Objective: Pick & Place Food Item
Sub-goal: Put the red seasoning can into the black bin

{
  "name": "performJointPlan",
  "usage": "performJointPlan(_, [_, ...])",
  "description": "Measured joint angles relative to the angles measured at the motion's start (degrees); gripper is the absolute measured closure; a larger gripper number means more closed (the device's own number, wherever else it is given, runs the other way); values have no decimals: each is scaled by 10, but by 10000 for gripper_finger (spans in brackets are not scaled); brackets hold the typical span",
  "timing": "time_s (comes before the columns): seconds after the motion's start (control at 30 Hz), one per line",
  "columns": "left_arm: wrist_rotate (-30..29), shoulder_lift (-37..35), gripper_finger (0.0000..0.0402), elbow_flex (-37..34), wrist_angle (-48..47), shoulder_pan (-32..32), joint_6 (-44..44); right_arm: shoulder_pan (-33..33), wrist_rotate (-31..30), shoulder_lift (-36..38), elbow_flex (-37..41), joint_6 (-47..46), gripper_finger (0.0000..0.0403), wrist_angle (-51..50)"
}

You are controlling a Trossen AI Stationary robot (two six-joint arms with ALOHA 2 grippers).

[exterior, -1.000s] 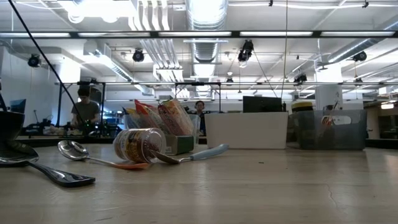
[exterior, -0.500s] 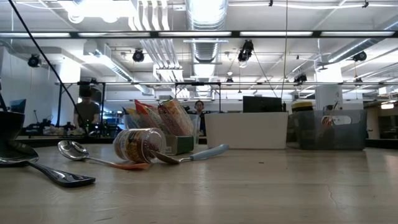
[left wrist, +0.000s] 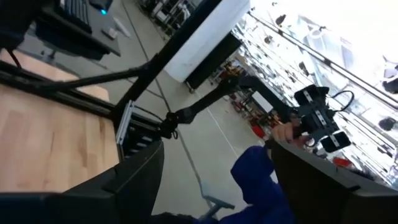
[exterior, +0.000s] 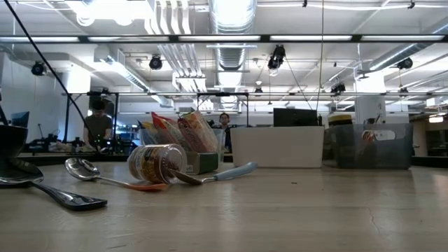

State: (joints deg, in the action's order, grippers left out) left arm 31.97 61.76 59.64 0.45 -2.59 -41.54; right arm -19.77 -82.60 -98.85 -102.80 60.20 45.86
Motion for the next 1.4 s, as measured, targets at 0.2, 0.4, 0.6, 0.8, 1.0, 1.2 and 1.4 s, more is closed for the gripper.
performJointPlan(0.2, [-2, -29, 102, 0, 1, 0, 0, 36, -9, 45, 1, -19, 200, -69])
performJointPlan(0.4, [-9, -54, 102, 0, 5, 1, 2, 46, 84, 73, 2, -57, 201, -108])
performJointPlan(0.6, [-9, -62, 102, 0, 6, 0, 2, 57, 223, 113, 3, -348, 201, -434])
performJointPlan(0.8, [-9, -61, 102, 0, -8, 0, 9, 143, 427, 155, -18, -703, 201, -754])
performJointPlan(1.0, [-9, -61, 102, 0, -20, 0, 11, 246, 569, 159, -34, -931, 201, -1016])
performJointPlan(1.2, [-9, -61, 102, 0, -23, 0, 11, 328, 587, 146, -24, -1051, 201, -1222])
performJointPlan(1.4, [-9, -61, 102, 0, -37, 0, 11, 384, 604, 125, -18, -1111, 201, -1357])
